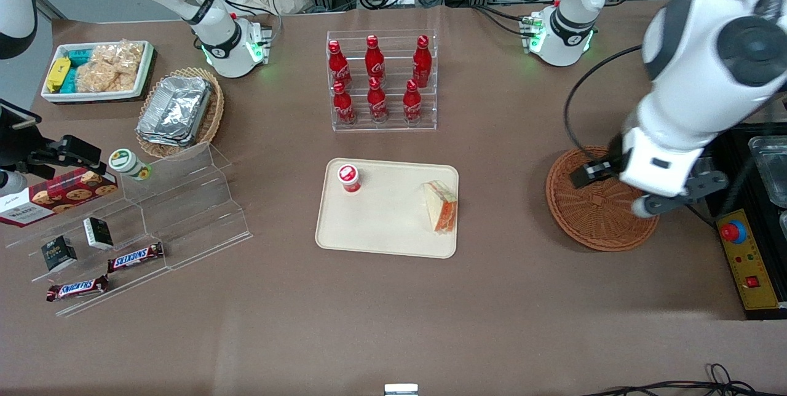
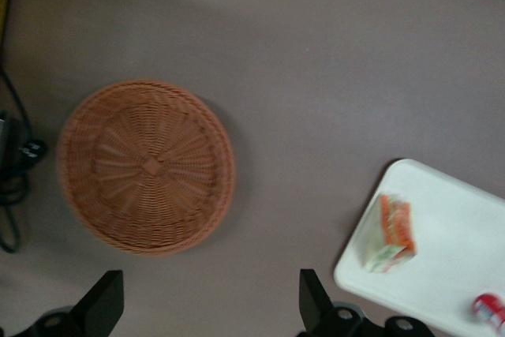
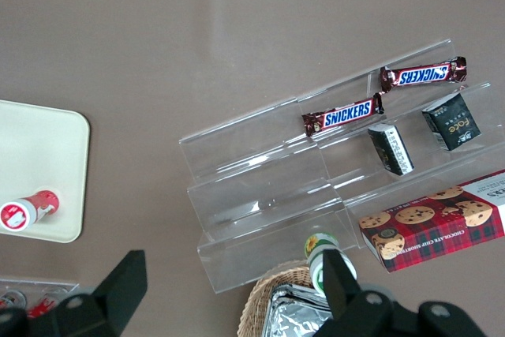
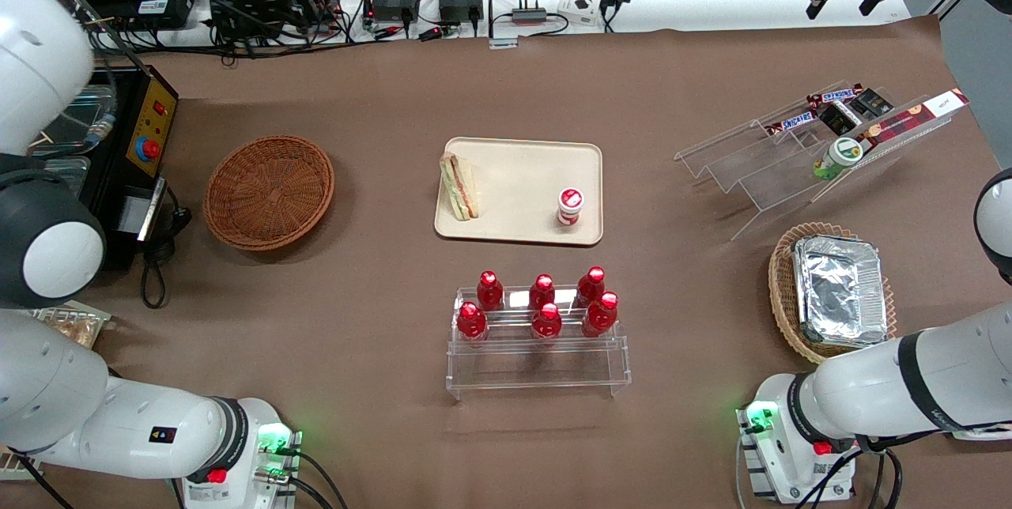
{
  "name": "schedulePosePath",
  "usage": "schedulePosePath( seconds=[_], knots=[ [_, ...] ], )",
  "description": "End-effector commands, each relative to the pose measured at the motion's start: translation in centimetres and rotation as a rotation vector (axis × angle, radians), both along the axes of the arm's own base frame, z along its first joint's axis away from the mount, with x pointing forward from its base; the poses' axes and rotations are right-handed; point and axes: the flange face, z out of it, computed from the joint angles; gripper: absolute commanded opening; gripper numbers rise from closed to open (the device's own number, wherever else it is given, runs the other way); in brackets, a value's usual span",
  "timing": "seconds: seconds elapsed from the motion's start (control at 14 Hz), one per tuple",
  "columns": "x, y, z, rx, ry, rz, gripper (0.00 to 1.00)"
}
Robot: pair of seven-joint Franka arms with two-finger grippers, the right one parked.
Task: Place sandwich from basket to tray
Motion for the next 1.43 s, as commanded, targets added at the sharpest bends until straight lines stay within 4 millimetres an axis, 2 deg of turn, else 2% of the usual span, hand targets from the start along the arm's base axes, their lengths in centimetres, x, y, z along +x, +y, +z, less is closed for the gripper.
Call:
schedulePosePath(
  seconds=[0.0,0.21,0.5,0.71,1.07,1.36],
  knots=[
    [-1.8,5.7,1.8,-0.020,0.038,-0.102,1.00],
    [-3.0,9.2,3.3,-0.032,0.047,-0.135,1.00],
    [-5.9,12.0,3.6,-0.034,0.046,-0.148,1.00],
    [-7.5,12.2,4.2,-0.035,0.040,-0.162,1.00],
    [-7.1,12.3,5.9,-0.039,0.011,-0.171,1.00],
    [-7.2,12.4,6.0,-0.038,0.009,-0.173,1.00]
  ],
)
